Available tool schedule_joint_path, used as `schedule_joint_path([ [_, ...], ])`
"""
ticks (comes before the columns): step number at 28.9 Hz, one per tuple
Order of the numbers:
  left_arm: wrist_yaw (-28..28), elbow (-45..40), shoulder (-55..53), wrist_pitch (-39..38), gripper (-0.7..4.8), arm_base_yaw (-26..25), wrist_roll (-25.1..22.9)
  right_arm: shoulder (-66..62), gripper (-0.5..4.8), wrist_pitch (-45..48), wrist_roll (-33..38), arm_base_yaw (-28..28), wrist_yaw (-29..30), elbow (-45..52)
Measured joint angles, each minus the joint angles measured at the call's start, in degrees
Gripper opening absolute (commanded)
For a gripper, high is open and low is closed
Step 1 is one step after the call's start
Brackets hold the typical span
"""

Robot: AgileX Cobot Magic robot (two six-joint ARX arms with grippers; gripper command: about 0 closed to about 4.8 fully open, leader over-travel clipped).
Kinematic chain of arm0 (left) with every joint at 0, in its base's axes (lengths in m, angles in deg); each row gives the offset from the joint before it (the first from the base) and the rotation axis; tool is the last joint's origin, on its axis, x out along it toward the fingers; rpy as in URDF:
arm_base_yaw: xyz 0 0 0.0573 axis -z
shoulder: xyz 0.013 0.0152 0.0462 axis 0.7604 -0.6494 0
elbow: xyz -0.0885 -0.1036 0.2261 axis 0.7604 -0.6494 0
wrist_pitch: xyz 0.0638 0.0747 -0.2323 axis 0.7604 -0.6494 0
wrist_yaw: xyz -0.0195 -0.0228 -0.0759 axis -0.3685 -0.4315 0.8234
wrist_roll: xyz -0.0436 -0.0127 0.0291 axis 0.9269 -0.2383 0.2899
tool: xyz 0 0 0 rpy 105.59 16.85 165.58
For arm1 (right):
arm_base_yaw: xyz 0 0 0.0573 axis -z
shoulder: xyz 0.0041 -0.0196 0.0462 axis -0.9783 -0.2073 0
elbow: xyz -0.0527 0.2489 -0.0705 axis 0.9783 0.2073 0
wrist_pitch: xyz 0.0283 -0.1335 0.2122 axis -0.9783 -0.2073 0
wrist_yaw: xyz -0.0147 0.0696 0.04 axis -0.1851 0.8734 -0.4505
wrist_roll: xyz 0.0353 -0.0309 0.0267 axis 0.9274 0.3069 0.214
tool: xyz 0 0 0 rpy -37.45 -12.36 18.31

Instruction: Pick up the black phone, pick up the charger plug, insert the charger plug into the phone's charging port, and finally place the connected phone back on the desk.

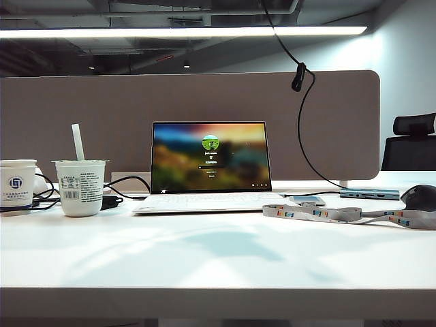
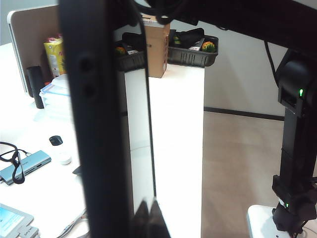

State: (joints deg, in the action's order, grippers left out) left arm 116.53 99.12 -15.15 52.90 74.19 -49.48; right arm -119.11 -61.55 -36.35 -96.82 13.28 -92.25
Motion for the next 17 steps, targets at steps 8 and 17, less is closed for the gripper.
schedule_joint_path([
  [8,0.0,0.0,0.0,0.5,-0.07,-0.3,0.0,0.0,-0.06,0.3,-0.2,0.5,0.2,0.0],
  [17,0.2,0.0,0.0,3.5,-0.07,-2.7,2.5,0.0,-0.06,0.2,-1.8,0.6,0.4,0.1],
])
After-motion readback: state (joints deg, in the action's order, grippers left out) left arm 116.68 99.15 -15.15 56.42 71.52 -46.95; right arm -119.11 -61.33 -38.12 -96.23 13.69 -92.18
